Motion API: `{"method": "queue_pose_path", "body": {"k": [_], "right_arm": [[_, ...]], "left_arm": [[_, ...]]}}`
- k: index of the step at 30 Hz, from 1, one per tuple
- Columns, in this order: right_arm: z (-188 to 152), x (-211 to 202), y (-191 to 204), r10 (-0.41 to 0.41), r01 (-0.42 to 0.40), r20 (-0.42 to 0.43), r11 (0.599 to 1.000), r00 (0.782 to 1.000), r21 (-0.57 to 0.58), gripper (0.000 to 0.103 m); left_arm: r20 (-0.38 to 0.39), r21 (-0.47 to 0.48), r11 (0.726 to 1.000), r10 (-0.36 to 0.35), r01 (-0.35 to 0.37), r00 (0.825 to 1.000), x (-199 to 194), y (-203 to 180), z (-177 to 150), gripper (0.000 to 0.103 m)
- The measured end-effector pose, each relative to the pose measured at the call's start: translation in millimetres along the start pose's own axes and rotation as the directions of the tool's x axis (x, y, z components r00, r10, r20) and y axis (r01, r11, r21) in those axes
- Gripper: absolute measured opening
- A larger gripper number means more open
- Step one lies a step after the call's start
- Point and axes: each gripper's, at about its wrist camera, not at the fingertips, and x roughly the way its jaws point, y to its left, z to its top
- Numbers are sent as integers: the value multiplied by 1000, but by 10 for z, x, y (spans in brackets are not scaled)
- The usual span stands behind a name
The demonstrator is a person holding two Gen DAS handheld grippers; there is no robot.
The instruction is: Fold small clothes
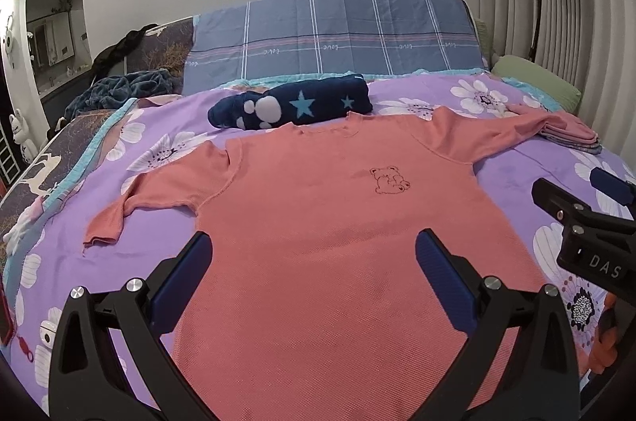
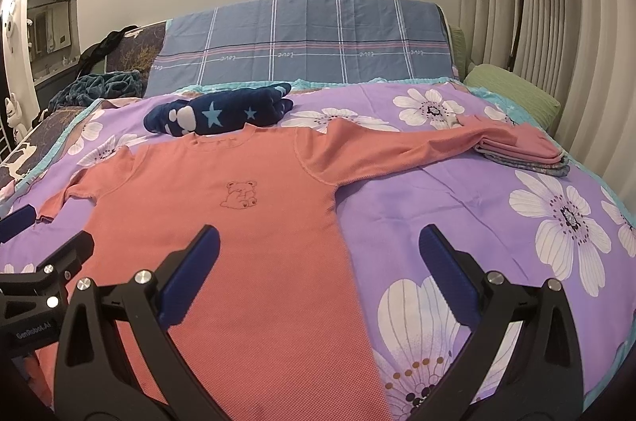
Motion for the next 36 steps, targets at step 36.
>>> {"method": "queue_pose_path", "body": {"k": [36], "right_arm": [[78, 239, 316, 11, -14, -31, 995, 999, -96, 94]], "left_arm": [[-127, -88, 991, 94, -105, 987, 494, 1120, -189, 73]]}}
